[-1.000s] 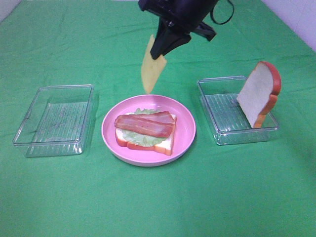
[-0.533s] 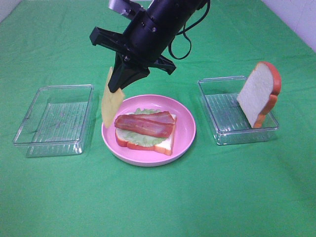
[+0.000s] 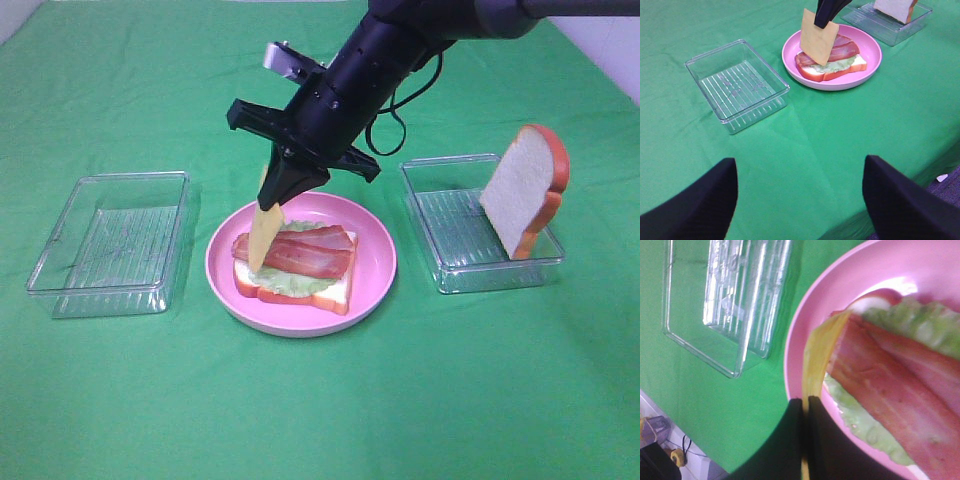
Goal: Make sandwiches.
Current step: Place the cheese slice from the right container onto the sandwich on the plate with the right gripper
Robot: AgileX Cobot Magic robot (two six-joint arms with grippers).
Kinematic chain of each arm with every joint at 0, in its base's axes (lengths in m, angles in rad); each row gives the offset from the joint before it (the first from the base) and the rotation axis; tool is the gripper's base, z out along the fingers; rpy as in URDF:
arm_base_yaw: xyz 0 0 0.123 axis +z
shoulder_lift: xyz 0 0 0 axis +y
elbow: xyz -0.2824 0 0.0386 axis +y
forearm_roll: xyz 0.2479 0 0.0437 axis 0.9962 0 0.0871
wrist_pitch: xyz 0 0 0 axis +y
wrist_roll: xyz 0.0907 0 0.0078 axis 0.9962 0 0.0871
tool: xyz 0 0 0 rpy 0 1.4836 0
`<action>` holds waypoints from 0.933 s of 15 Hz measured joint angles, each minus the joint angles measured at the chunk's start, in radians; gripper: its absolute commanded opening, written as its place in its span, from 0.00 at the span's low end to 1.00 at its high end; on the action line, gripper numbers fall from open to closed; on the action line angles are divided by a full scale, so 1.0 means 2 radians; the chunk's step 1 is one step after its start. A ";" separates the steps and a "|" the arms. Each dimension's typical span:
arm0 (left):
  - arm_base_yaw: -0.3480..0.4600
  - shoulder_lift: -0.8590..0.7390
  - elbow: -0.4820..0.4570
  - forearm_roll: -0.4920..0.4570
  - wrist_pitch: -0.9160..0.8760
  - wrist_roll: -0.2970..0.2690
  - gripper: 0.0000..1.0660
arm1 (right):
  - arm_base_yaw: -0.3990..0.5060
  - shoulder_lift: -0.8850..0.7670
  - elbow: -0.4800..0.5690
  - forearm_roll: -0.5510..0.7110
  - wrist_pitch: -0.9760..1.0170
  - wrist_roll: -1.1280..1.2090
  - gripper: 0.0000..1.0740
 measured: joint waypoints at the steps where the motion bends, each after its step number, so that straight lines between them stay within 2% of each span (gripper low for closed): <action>1: 0.000 0.000 0.000 0.000 0.000 0.000 0.64 | -0.006 0.000 0.000 -0.005 0.004 0.004 0.00; 8: 0.000 0.000 0.000 0.000 0.000 0.000 0.64 | -0.007 0.000 0.000 0.011 0.019 -0.002 0.00; 11: 0.000 0.000 0.000 0.000 0.000 0.000 0.64 | -0.007 0.000 0.000 0.090 0.025 -0.048 0.00; 14: 0.000 0.000 0.000 0.000 0.000 0.000 0.64 | -0.007 0.012 0.000 0.075 0.024 -0.054 0.00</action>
